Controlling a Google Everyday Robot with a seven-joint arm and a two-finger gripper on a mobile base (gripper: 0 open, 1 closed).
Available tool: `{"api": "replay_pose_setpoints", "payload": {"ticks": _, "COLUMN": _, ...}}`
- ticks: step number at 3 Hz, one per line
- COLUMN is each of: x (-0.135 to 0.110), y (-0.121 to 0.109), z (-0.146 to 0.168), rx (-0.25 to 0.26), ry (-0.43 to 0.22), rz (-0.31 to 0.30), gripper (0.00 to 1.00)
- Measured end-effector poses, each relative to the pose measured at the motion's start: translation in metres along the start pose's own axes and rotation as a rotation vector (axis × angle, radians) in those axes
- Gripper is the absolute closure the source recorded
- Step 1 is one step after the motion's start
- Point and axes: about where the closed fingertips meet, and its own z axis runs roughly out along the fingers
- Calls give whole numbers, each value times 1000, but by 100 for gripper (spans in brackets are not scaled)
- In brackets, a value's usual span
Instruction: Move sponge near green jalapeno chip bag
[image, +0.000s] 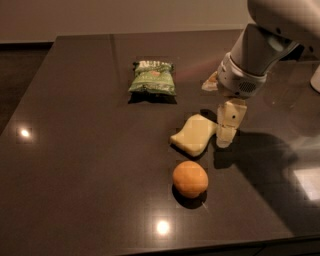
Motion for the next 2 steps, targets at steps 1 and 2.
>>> {"api": "replay_pose_setpoints", "payload": {"ticks": 1, "x": -7, "y": -1, "z": 17, "rx": -3, "ry": -15, "rz": -38, "gripper": 0}}
{"api": "replay_pose_setpoints", "payload": {"ticks": 2, "x": -12, "y": 1, "z": 29, "rx": -7, "ry": -22, "rz": -69, "gripper": 12}}
